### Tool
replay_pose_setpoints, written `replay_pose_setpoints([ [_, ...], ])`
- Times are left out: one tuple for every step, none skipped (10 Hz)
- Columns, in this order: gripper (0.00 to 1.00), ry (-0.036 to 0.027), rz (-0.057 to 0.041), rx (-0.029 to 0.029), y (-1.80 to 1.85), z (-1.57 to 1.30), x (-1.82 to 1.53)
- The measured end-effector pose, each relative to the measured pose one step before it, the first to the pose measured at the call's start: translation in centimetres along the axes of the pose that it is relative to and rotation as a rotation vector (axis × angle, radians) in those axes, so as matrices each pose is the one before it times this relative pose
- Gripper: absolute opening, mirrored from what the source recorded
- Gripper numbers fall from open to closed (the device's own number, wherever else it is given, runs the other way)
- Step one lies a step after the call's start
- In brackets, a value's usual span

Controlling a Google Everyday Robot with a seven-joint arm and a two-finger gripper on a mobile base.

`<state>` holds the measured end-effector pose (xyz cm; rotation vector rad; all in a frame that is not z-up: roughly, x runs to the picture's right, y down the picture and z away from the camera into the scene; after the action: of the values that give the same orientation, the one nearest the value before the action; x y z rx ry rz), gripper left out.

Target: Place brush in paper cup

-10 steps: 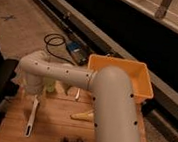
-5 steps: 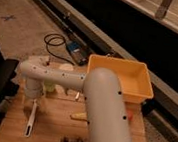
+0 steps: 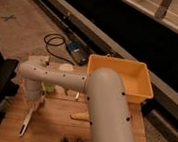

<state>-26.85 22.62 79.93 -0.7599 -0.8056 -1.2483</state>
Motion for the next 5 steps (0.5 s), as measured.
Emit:
replay_pose_setpoints([
  [0.01,0.01958,-0.00343,0.00771,-0.179,-0.878,-0.406],
  [0.00,0.02474,0.00001,0.00801,-0.135,-1.230,-0.367],
  [0.00,0.03034,0.00424,0.00575,0.079,-1.508,-0.290],
  [0.00,0.02630,0.00425,0.00365,0.122,-1.321,-0.210],
  [0.00,0.04185,0.00827,0.00091,0.205,-1.759,-0.454],
])
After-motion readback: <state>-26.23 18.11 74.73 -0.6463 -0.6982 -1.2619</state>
